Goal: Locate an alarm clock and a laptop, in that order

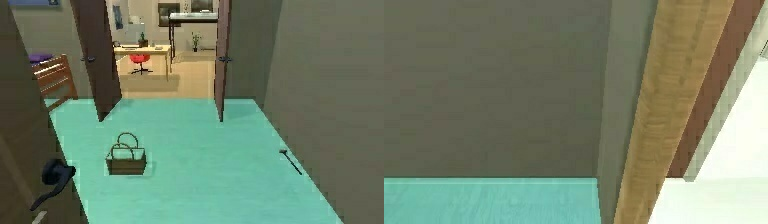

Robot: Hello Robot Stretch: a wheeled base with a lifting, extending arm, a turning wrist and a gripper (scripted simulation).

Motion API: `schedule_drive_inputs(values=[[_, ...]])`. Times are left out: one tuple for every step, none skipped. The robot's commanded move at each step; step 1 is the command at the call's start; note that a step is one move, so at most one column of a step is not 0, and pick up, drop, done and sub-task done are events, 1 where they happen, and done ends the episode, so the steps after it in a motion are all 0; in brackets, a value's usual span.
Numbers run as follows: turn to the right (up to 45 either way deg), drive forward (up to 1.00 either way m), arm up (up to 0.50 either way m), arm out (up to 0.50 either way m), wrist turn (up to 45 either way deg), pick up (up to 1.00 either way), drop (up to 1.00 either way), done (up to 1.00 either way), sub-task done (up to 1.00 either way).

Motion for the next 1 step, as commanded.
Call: schedule_drive_inputs(values=[[15.0,0.00,0.00,0.00,0.0,0.00,0.00,0.00,0.00]])
